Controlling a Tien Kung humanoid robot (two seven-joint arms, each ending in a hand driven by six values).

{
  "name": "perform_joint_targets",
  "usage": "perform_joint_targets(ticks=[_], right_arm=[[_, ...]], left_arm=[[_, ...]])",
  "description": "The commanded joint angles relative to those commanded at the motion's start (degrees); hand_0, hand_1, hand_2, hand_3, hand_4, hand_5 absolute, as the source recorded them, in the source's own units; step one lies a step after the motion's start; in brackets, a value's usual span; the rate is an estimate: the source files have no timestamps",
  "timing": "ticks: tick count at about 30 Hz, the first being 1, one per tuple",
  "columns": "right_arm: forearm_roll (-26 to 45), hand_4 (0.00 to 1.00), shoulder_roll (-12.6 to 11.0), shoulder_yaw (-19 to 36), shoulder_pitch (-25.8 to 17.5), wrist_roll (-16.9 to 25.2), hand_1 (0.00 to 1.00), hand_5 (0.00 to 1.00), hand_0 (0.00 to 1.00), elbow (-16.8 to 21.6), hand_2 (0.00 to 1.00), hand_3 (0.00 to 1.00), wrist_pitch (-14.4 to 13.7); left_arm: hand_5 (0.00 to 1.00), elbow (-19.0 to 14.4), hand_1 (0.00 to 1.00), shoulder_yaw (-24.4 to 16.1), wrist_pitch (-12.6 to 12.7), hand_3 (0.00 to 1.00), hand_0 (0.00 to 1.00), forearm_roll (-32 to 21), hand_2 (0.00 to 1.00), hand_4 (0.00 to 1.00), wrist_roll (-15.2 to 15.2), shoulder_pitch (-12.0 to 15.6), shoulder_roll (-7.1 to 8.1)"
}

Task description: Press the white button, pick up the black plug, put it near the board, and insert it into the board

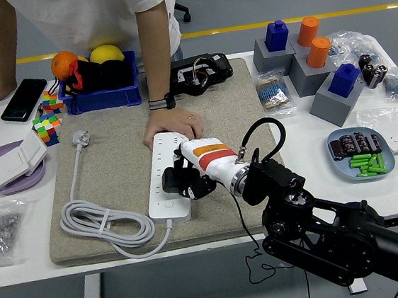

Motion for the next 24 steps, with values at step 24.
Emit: perform_joint_targets(ticks=[24], right_arm=[[0.7, 0.746, 0.0, -0.5, 0.2, -0.6, 0.384, 0.002, 0.31, -0.8, 0.432, 0.482, 0.7]], left_arm=[[0.01, 0.0, 0.655, -0.2, 0.0, 0.651, 0.654, 0.3, 0.651, 0.621, 0.0, -0.2, 0.0]])
